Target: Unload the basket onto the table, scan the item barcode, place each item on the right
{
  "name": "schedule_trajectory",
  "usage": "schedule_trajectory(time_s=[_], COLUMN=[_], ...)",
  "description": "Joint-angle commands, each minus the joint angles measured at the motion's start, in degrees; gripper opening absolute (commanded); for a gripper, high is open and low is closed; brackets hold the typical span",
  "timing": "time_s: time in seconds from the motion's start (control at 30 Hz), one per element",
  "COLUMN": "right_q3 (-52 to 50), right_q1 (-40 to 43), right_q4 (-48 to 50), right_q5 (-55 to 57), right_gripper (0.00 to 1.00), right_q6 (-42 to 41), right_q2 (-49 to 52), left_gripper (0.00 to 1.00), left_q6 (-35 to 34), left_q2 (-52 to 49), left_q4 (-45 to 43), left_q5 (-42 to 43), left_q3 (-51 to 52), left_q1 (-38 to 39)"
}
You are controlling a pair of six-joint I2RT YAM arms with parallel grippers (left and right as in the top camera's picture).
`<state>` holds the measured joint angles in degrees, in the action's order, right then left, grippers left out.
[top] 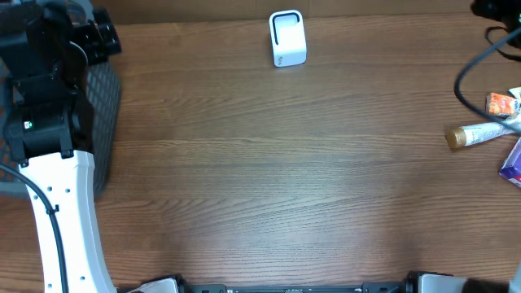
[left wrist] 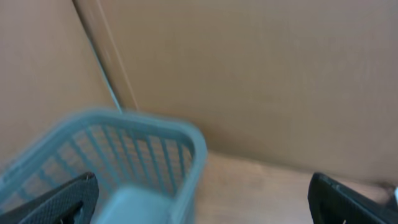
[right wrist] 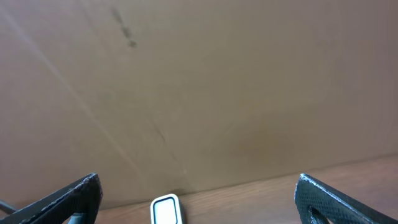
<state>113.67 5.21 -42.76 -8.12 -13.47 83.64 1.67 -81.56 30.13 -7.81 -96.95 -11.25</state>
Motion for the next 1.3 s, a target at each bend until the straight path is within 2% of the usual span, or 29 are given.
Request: schedule_trajectory(time_s=[0.0, 0.07, 0.33, 0.43, 0.5, 0.7, 0.8, 0.97, 1.27], right_q3=[-1.92, -4.81, -20.81, -26.99, -31.39, -37.33, -39.32, -40.24, -46.84], right_q1=[-0.02, -0.02, 0.00, 0.00, 0.00, 3.80, 6.54, 4.37, 3.96], right_q4=[0.68, 1.11, 5.16, 6.78, 7.39, 5.70, 4.52, 3.45, 4.07], right_q5=[4.57, 8.74, 9.55, 9.42, 9.33, 3.98, 1.88, -3.10, -5.49], right_gripper=[1.00, 1.00, 1.00, 1.00, 1.00, 1.00, 1.00, 1.00, 1.00], right_q6=[6.29, 6.29, 6.47, 6.45, 6.25, 6.27, 6.27, 6.25, 6.27], right_q2=[-9.25, -13.79, -29.90, -37.31, -43.87, -57.02, -63.73, -70.23, -80.43], left_gripper=[1.00, 1.00, 1.00, 1.00, 1.00, 1.00, 1.00, 1.00, 1.00], left_q6=[9.25, 12.76, 11.10, 10.99, 10.97, 12.09, 13.79, 13.77, 13.75], left_q2=[3.39, 6.36, 24.81, 34.38, 43.41, 56.72, 62.38, 79.23, 81.33], left_q4=[-0.59, 3.28, 5.86, 2.80, -2.49, -9.64, -10.67, -9.49, -9.22], left_q5=[-1.75, -1.79, 1.46, 2.62, 3.54, 3.10, 2.97, 3.41, 5.07], left_q3=[-1.66, -1.64, 1.79, 8.44, 16.13, 27.10, 29.81, 38.45, 40.65], left_q1=[0.74, 1.31, 1.29, 1.27, 1.09, 1.09, 1.09, 1.09, -0.81])
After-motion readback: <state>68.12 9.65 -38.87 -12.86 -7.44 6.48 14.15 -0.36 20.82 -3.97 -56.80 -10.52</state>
